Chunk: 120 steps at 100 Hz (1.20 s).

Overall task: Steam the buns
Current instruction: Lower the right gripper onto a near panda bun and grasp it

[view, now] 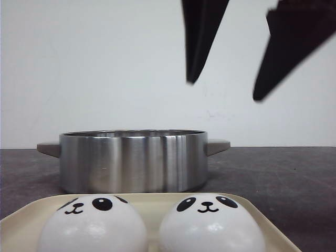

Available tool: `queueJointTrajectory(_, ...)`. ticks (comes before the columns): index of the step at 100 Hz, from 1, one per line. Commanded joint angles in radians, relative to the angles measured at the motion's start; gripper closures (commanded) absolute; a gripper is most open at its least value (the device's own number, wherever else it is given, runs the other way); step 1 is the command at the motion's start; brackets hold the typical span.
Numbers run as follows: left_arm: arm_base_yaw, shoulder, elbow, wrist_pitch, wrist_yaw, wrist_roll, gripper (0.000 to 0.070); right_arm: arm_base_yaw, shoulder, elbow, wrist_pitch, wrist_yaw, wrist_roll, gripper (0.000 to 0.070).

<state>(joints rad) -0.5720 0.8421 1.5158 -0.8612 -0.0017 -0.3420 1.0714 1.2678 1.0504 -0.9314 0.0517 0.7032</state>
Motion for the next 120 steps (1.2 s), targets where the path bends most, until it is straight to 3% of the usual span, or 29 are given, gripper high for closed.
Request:
queueJointTrajectory(1, -0.006, 0.009, 0.011, -0.009, -0.003, -0.006, 0.0000, 0.020, 0.025, -0.003, 0.012, -0.019, 0.049, 0.0163)
queueJointTrajectory(14, -0.006, 0.007, 0.011, -0.039, -0.003, -0.005, 0.0000, 0.031, 0.067, -0.016, 0.013, -0.079, 0.048, 0.0069)
queueJointTrajectory(52, -0.006, 0.014, 0.011, -0.048, -0.002, -0.006, 0.0000, 0.039, 0.250, -0.016, 0.031, -0.139, 0.014, 0.0071)
queueJointTrajectory(84, -0.006, 0.014, 0.011, -0.091, -0.002, -0.006, 0.0000, 0.038, 0.378, -0.016, 0.105, -0.121, -0.001, 0.0076)
queueJointTrajectory(102, -0.006, 0.014, 0.011, -0.090, -0.003, -0.006, 0.0000, 0.037, 0.406, -0.016, 0.130, -0.101, -0.002, 0.0103)
queueJointTrajectory(120, -0.006, 0.014, 0.011, -0.089, -0.003, -0.003, 0.0000, 0.022, 0.406, -0.016, 0.149, -0.100, -0.004, 0.0263)
